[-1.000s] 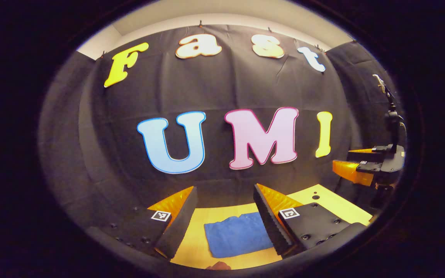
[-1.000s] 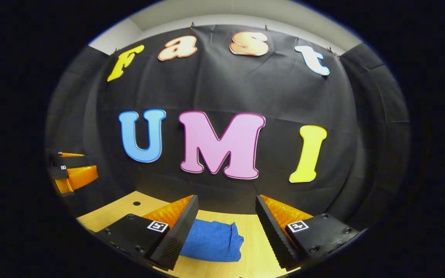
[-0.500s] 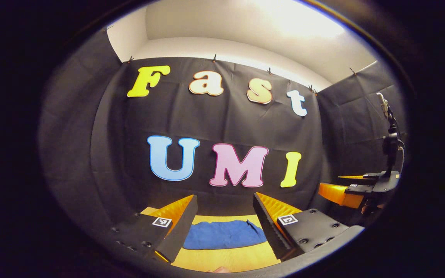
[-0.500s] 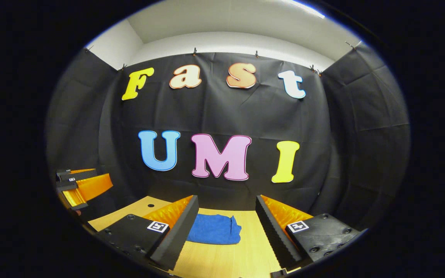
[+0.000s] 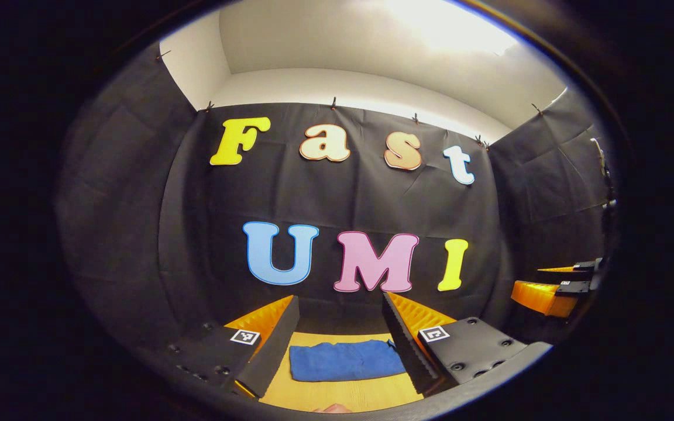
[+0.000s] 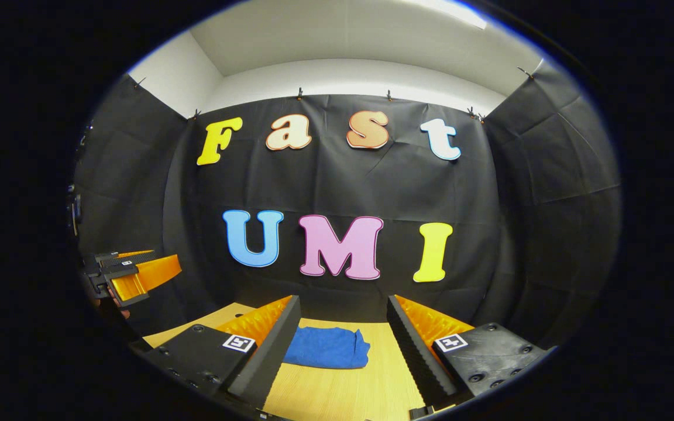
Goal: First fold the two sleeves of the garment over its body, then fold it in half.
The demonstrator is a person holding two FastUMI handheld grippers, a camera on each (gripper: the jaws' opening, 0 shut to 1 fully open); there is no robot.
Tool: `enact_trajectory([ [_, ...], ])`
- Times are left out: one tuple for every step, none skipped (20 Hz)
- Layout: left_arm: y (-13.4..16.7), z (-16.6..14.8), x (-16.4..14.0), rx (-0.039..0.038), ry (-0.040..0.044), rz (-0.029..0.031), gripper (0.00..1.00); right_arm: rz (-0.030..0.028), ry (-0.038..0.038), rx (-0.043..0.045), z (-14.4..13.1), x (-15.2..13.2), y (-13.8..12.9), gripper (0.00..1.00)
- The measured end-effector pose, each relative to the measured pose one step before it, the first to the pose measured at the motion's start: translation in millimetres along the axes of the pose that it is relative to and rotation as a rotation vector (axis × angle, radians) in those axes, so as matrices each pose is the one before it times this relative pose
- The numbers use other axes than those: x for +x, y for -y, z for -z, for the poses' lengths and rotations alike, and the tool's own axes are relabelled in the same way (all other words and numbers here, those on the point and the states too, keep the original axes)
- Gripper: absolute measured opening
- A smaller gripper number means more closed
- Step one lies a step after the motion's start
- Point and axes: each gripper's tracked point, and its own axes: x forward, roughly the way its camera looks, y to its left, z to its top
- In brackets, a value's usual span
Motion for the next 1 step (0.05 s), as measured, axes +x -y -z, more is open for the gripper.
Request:
enact_trajectory([
  [2.82, 0.07, 1.26, -0.00055, -0.00617, 0.00132, 0.81, 0.00034, 0.00367, -0.00069, -2.67, 3.51, 2.87, 0.95],
])
